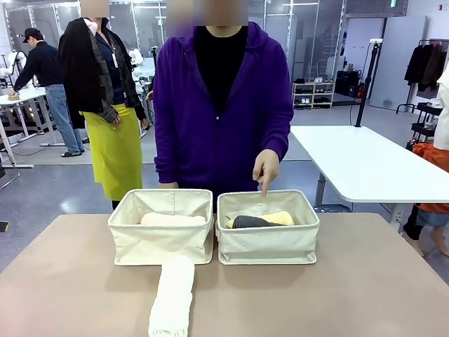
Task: Divide the towels into two baskets.
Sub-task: Pick up one hotel-folded towel from the bottom of the table and place it in the Fabric basket indicated by the person.
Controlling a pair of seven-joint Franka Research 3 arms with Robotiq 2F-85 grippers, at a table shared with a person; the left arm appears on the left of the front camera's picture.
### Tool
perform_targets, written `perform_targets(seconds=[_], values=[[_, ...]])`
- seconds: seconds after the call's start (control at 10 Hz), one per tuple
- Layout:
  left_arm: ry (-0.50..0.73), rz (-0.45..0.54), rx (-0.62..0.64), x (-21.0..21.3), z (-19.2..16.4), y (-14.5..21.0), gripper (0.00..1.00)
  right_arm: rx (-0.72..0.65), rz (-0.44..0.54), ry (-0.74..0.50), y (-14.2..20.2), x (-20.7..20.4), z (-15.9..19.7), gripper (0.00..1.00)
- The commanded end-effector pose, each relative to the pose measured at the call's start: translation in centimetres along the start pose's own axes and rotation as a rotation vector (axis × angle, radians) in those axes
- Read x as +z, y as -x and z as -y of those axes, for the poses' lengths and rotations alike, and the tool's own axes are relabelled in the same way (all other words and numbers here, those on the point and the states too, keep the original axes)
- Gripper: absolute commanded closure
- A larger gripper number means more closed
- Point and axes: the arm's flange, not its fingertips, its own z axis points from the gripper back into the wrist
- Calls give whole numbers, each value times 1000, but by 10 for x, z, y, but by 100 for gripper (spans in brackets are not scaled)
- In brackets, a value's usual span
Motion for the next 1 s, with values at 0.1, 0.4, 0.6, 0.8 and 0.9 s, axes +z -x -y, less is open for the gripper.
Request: perform_targets(seconds=[0.1, 0.4, 0.6, 0.8, 0.9], values=[[31, -124, -2, -50, 8, -16, 0, -1, 17, -10, 1, 1, -4, 0], [-14, -328, 140, -143, 25, -17, 0, -1, 17, -10, 1, 1, -4, 0], [-73, -399, 237, -192, 47, -16, 0, -1, 17, -10, 1, 1, -4, 0], [-171, -475, 294, -238, 69, -11, 0, -1, 17, -10, 1, 1, -4, 0], [-176, -490, 341, -261, 78, -4, 0, -1, 17, -10, 1, 1, -4, 0]])
